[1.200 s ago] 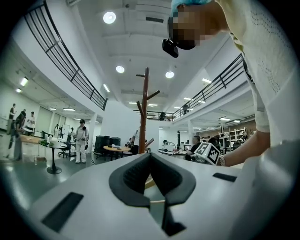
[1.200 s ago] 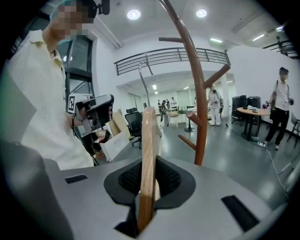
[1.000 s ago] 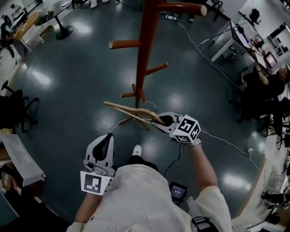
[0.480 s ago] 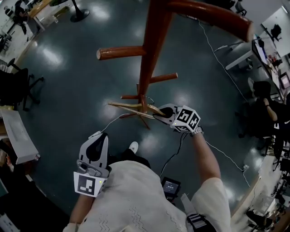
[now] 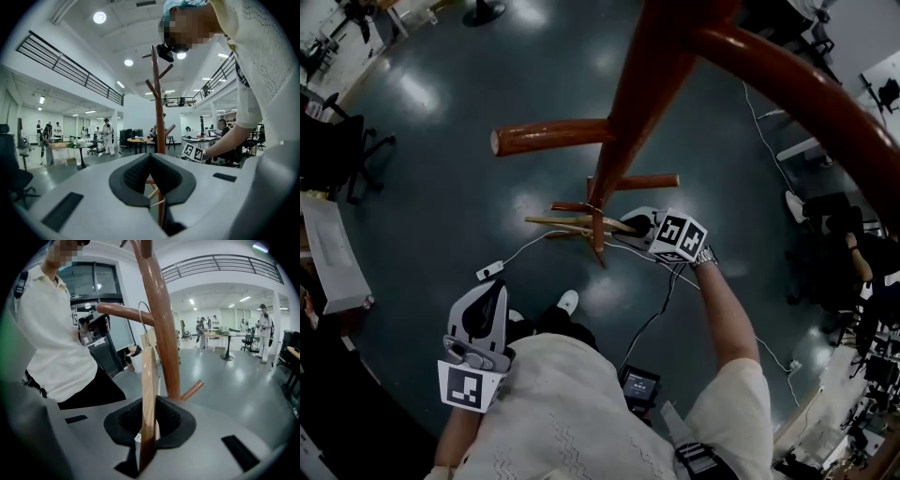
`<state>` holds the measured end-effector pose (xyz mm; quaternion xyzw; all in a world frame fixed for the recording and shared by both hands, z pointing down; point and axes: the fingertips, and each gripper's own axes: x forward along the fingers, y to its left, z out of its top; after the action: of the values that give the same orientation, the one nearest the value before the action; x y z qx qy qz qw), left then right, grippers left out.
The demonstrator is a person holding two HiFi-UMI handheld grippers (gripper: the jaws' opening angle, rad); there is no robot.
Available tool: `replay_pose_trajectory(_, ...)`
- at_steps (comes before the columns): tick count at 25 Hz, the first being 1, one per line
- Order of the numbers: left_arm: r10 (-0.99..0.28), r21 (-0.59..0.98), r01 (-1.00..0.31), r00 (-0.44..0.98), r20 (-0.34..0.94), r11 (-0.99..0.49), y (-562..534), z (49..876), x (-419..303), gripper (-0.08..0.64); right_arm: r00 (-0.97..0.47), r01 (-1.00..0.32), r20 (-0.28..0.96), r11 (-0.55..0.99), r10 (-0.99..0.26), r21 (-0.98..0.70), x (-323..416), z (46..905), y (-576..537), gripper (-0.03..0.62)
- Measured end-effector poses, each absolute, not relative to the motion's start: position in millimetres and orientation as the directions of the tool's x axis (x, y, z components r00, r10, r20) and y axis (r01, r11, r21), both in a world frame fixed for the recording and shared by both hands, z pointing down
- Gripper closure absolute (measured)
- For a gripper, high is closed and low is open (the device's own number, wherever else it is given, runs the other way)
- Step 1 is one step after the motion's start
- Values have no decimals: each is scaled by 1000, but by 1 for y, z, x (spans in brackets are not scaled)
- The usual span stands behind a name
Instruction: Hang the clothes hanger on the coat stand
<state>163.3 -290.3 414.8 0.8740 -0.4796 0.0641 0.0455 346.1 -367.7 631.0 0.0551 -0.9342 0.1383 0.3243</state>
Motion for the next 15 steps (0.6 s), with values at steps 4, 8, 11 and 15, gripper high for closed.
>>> replay_pose_trajectory(4, -831, 0, -844, 529, 169, -537, -289, 423, 152, 548, -786, -208, 618, 952, -26, -224, 343, 638, -378, 534)
replay_pose_trajectory(8, -834, -4, -846, 524, 171, -533, -289, 424, 143, 548, -785, -225, 618, 948, -39, -226, 343, 645, -381, 534)
replay_pose_trajectory(11, -834, 0, -846, 525, 167, -533, -290, 426, 142, 548, -781, -231, 623, 945, -38, -232, 343, 651, -379, 534)
replay_pose_trajectory(15, -824, 4, -835, 544, 160, -550, -292, 427, 151, 548, -777, -239, 630, 932, -14, -274, 348, 655, -379, 534)
